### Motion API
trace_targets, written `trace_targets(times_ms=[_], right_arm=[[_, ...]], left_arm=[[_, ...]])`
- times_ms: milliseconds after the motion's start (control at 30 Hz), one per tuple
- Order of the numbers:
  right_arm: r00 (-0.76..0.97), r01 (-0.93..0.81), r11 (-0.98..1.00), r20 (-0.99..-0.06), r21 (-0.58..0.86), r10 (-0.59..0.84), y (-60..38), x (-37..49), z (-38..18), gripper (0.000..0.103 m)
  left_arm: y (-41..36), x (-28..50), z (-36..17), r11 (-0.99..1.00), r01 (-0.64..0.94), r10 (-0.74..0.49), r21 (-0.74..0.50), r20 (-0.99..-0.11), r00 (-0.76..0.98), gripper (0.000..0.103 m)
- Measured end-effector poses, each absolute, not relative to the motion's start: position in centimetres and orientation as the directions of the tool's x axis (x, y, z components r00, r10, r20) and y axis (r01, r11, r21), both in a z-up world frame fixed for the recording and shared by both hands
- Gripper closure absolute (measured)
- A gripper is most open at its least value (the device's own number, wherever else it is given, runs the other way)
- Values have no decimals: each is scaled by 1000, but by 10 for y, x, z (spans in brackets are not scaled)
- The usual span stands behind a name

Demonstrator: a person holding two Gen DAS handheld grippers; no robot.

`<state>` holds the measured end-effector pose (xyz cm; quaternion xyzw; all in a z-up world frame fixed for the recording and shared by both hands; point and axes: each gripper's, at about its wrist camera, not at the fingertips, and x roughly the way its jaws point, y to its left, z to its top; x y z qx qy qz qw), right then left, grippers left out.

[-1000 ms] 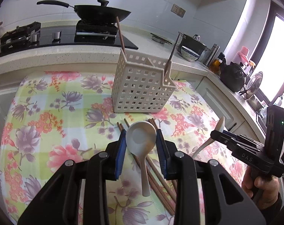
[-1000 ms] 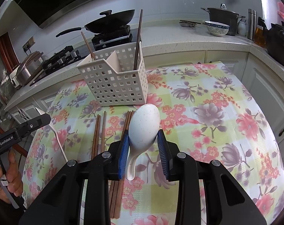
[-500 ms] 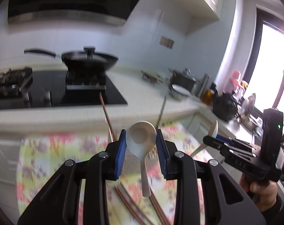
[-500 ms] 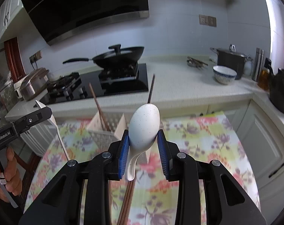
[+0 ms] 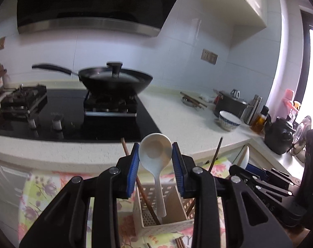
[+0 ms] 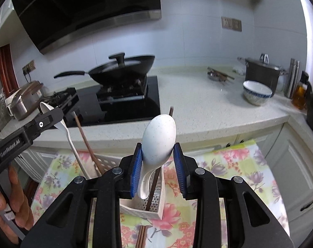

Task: Organize utensils
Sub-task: 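Lift both white spoons and carry them above the white holder, then open both tools to drop the spoons into the holder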

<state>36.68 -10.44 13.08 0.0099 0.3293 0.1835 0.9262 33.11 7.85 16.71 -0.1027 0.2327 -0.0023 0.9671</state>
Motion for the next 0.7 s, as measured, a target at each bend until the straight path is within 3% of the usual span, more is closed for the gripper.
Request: trace_targets(times_ms=[300,333,367,433,500,700], right_arm=[[619,-342,929,-710,141,336,-95,375,85,72],[606,-349,926,-719,145,341,-93,376,81,72],[599,-353,924,-724,145,342,-93,375,78,71],[606,-346,926,-718,148,341,-94,373,79,50],[631,-335,930,-697,154,342,-101,369,84,42],[697,-236,958,-658,165,285,-148,328,83,36]], left_arm=[[67,348,108,992,-52,-26,-115,-589,807,72],[67,350,103,992,-46,-33,-114,-608,793,71],[66,351,98,993,-41,-37,-110,-623,782,64],[68,347,97,993,-39,-41,-116,-614,788,61],[71,339,102,991,-31,-55,-134,-597,801,61],[93,286,105,973,-53,-85,-224,-566,820,56]])
